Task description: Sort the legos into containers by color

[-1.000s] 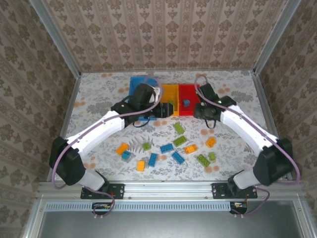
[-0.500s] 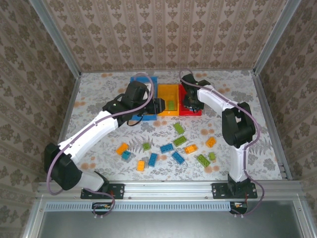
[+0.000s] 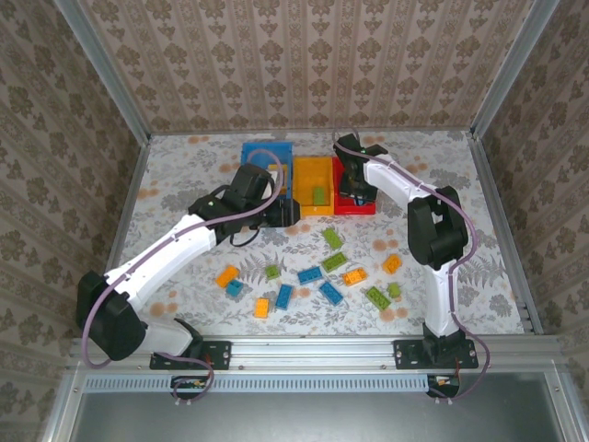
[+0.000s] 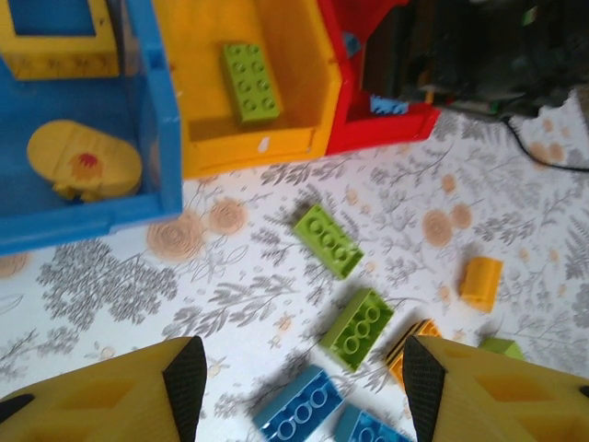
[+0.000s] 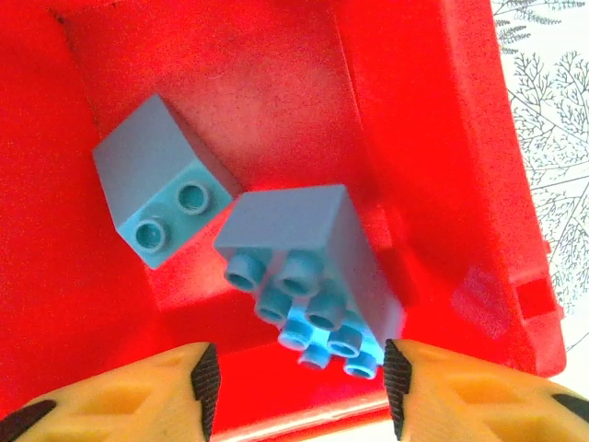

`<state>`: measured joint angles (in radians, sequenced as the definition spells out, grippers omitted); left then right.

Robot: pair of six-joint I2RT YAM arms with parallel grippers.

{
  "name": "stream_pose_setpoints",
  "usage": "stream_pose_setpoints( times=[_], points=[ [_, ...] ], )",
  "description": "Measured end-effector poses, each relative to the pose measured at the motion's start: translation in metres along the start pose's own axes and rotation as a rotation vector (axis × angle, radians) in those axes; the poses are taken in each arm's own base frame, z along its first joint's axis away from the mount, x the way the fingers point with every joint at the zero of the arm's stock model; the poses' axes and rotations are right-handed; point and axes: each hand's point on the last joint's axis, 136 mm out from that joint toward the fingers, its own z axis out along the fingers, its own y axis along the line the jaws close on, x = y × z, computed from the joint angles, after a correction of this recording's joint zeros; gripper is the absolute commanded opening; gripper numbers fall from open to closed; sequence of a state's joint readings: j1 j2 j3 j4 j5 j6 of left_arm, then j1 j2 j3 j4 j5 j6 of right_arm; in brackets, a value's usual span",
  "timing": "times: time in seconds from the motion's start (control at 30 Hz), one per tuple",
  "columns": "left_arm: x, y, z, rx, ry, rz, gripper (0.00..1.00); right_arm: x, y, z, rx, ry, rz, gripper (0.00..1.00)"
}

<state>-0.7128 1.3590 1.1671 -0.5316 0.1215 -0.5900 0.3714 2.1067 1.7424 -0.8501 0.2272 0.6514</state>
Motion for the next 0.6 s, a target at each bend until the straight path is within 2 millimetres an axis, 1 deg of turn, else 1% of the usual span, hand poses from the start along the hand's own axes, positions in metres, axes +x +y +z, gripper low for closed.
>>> stream_pose_setpoints(
  times=[0.1,0.13,0.23,0.3,0.33,0.4,0.43,0.47,0.53,0.6],
  points=[
    [0.013,0.012,0.002,-0.044,0.038,-0.008,0.62,-0.001,0.002,-0.007,-0.007,-0.012,-0.004,0.57],
    [0.020,0.017,0.003,-0.061,0.055,-0.013,0.63,-0.002,0.003,-0.012,-0.016,-0.022,-0.005,0.58],
    [0.041,0.034,0.006,-0.117,0.114,-0.052,0.65,-0.001,0.008,-0.038,-0.064,-0.079,-0.021,0.62],
    [0.060,0.046,0.010,-0.157,0.166,-0.091,0.67,0.005,0.014,-0.064,-0.129,-0.146,-0.061,0.67],
    [0.070,0.053,0.012,-0.178,0.193,-0.113,0.68,0.013,0.020,-0.080,-0.182,-0.188,-0.096,0.69],
    [0.089,0.064,0.016,-0.217,0.245,-0.162,0.70,0.033,0.038,-0.111,-0.312,-0.261,-0.177,0.71],
    [0.098,0.069,0.019,-0.236,0.273,-0.189,0.70,0.045,0.048,-0.125,-0.392,-0.290,-0.217,0.71],
    [0.105,0.072,0.022,-0.251,0.298,-0.215,0.71,0.062,0.061,-0.138,-0.488,-0.310,-0.264,0.71],
    [0.117,0.077,0.030,-0.276,0.346,-0.259,0.72,0.094,0.078,-0.152,-0.636,-0.320,-0.344,0.71],
    [0.127,0.080,0.038,-0.297,0.385,-0.290,0.73,0.124,0.088,-0.151,-0.729,-0.309,-0.412,0.72]
  ],
)
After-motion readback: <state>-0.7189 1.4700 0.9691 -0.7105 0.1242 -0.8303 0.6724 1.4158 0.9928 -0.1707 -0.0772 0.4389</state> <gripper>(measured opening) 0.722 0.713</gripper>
